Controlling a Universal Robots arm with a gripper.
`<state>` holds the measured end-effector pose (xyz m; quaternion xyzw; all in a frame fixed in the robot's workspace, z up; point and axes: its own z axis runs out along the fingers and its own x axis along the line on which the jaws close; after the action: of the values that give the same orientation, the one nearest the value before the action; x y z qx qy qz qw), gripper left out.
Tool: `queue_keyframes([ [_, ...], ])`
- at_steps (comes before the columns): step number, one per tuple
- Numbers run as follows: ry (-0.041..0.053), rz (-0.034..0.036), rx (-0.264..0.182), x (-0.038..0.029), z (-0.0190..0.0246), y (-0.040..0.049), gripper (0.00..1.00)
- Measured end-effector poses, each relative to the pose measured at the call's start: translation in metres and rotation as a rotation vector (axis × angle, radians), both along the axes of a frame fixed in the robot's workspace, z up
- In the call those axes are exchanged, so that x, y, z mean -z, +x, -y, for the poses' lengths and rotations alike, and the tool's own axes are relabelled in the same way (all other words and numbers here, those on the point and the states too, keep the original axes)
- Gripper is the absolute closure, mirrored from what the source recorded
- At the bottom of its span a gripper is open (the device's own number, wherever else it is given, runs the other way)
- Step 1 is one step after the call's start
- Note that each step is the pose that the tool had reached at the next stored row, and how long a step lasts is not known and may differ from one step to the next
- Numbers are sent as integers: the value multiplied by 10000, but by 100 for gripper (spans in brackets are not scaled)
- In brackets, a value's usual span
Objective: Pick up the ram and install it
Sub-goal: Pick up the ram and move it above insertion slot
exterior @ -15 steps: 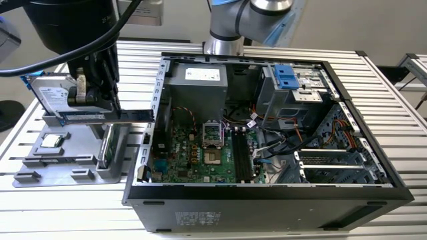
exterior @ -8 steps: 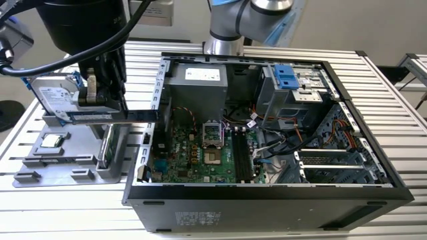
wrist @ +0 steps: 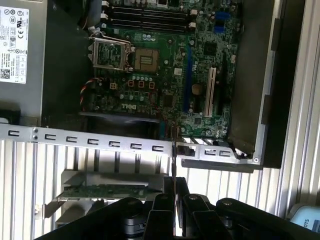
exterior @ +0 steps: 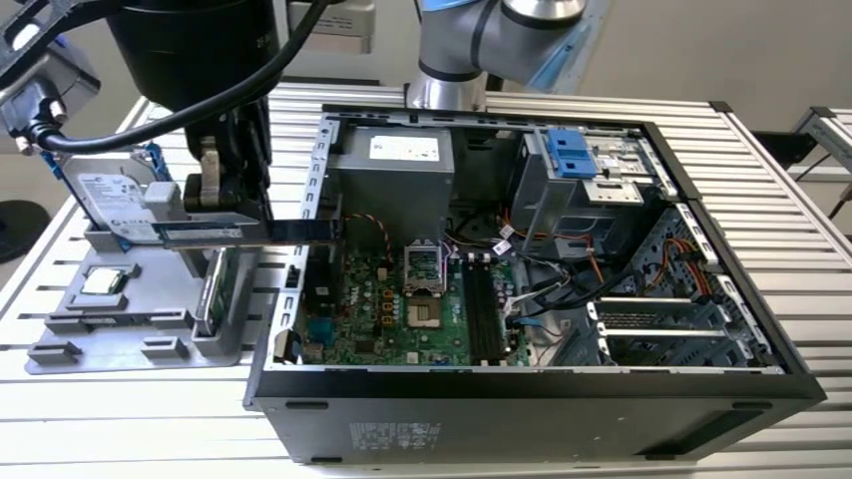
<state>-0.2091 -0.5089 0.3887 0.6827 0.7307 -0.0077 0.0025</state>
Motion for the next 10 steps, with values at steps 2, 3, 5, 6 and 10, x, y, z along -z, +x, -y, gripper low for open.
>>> queue_keyframes([
  [2,0,-2,0,0,0,40,100],
  [3,1,-3,0,0,0,57,100],
  [5,0,-5,0,0,0,98,100],
  [6,0,-7,0,0,0,118,100],
  [10,0,-10,0,0,0,199,100],
])
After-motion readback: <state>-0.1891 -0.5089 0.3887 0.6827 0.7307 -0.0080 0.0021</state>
